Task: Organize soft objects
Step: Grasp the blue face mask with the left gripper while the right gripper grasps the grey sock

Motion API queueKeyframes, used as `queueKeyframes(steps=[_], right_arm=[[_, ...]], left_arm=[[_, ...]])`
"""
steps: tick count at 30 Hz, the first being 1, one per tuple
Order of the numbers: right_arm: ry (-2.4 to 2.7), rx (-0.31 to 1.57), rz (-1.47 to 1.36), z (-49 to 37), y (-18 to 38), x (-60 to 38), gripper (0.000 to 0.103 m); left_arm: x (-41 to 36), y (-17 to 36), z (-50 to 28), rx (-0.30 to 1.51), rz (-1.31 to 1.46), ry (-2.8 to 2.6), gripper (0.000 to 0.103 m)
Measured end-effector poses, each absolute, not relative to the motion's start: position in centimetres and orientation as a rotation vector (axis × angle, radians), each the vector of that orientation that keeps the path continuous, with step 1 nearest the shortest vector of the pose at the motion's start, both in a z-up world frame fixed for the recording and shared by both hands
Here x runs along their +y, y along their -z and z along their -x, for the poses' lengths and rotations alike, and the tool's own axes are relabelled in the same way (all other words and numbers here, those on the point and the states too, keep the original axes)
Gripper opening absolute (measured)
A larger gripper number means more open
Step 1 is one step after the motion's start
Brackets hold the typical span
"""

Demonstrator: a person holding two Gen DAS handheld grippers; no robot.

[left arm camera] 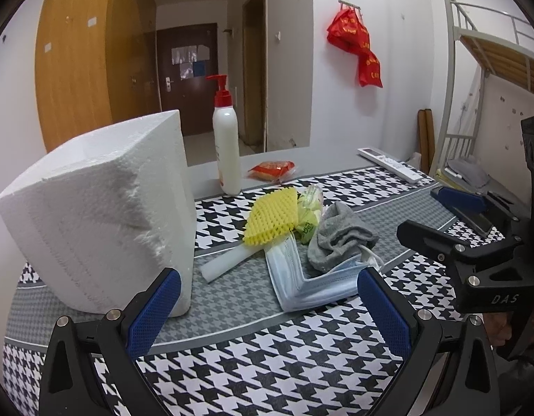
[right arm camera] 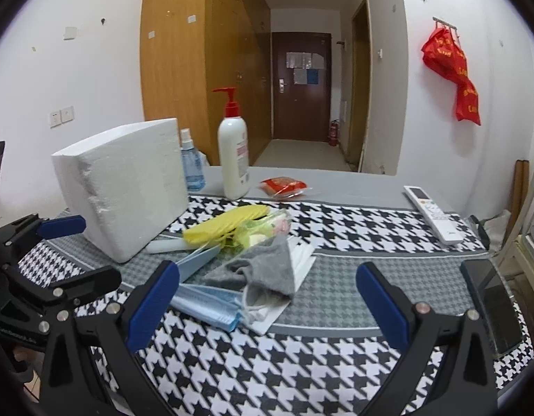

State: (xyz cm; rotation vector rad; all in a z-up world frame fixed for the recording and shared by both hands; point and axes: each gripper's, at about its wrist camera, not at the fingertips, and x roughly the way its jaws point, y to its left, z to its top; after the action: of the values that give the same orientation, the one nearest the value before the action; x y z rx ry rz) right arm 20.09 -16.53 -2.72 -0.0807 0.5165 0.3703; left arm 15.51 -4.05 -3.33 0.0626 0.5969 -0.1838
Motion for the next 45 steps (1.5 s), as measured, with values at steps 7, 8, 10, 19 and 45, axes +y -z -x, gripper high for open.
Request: queueKeyframes(steps=[7, 8, 10, 19, 45], right_arm=[[-0.376, 0.523, -0.011, -21.3, 2.6, -17.7, 0.103], [-0.395, 0.521, -0.008, -21.4, 2.5, -17.7, 0.103], [-0.387, 0.51, 0.023, -21.4, 2.4, -17.3, 0.103], [-0.36, 0.5, 0.054, -21.6, 1.9, -17.1, 0.103], [-0.408, 0.692, 0.127, -25.7, 4.4, -16.0, 0.103]], left_arm=[[-4.0, 3.7, -16.4, 0.608, -0.069, 0.173, 0.102], [-4.0, 3.8, -16.5, 0.61, -0.069, 0.17, 0.102], [-3.9, 3.8, -16.8, 0.612, -0.07, 0.166, 0.102], [-4.0, 4.0, -17.1, 0.615, -0.078, 0.16, 0.102], [-6.0, 7.2, -20.8, 0.768, -0.109, 0.299, 0.083]])
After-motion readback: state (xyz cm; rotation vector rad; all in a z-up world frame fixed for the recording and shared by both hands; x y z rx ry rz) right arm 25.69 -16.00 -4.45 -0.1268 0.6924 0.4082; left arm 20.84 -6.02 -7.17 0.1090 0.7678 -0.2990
